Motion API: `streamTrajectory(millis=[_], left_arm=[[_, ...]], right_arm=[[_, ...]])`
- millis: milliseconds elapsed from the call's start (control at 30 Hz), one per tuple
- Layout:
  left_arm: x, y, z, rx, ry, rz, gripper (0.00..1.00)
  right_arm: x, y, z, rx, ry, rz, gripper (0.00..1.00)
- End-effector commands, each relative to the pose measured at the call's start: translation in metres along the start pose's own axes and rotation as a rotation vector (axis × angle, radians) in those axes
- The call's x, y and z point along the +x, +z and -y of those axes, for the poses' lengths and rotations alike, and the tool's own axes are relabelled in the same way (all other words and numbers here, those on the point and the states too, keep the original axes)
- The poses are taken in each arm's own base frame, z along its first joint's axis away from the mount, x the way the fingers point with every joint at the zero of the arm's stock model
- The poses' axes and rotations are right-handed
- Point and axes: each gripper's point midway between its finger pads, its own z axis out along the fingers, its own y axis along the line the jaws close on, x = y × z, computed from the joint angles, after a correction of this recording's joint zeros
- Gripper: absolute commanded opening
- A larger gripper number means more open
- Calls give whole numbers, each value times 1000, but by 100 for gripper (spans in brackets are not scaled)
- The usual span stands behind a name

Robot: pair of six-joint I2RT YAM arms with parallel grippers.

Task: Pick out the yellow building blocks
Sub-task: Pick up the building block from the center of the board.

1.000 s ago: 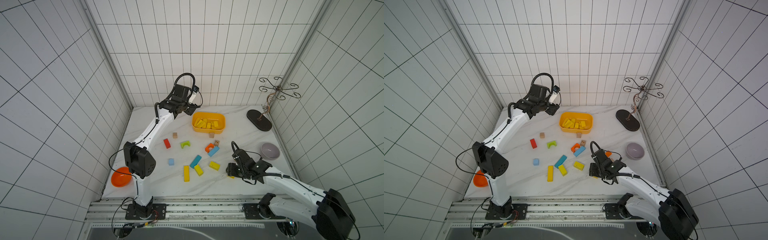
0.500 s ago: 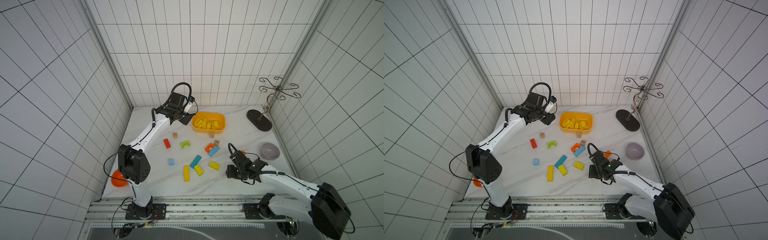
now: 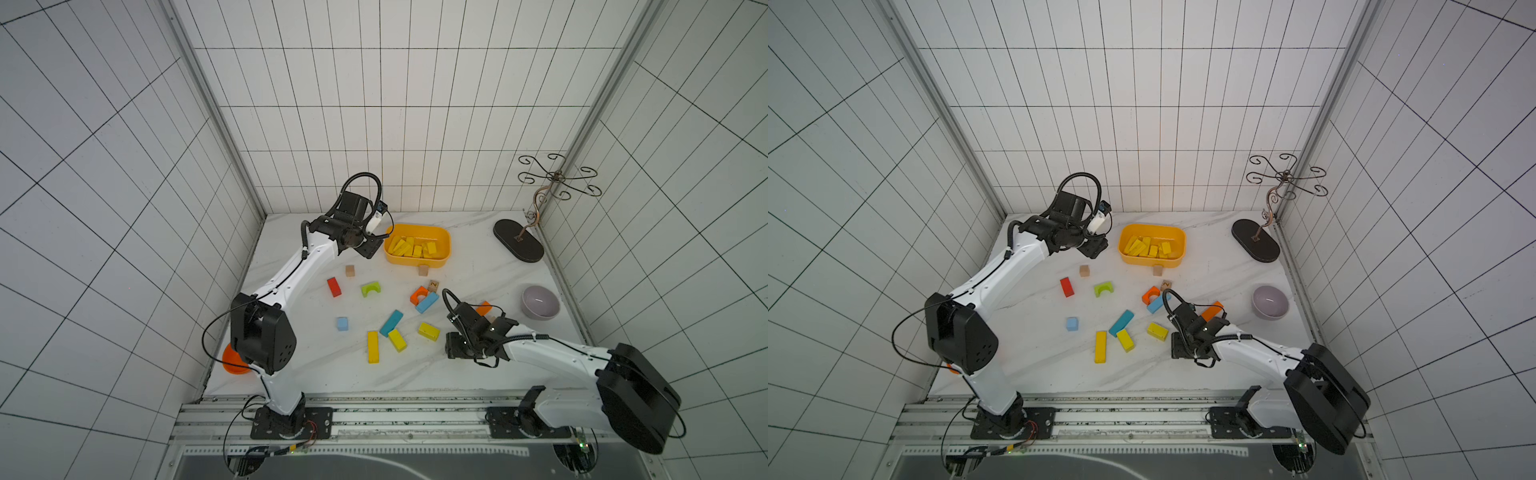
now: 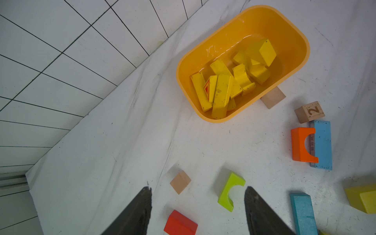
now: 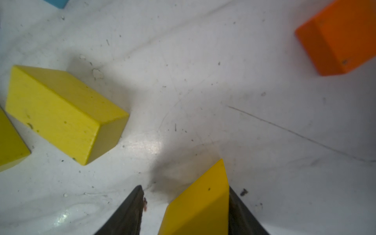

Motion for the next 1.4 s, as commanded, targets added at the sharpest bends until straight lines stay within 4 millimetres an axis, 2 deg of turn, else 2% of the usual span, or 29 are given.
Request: streamTrajectory(millis=[0, 200, 433, 567, 667, 733, 1033, 1200, 1367], left_arm=[[6, -15, 3, 10, -11, 6, 71], [17, -22, 8, 21, -12, -8, 71], [29, -24, 13, 29, -19, -26, 70], [35, -25, 17, 45, -28, -37, 70], [38, -26, 18, 46, -32, -40, 70], [41, -26, 19, 48, -36, -45, 70], [49, -29, 22, 48, -43, -54, 70], [51, -31, 21, 42, -44, -52, 70], [52, -30, 21, 40, -48, -56, 70]], right_arm=[[11, 6, -2, 27, -22, -38, 61], [23, 10, 5, 59, -31, -47, 62], [27, 11, 7, 62, -26, -32, 61], [38, 15, 16, 80, -30, -50, 59], [42, 17, 25, 106, -32, -44, 57], [42, 18, 25, 101, -31, -41, 53], [48, 20, 24, 72, -8, -34, 47], [43, 17, 22, 69, -13, -12, 42], [28, 6, 13, 54, -26, 34, 41]])
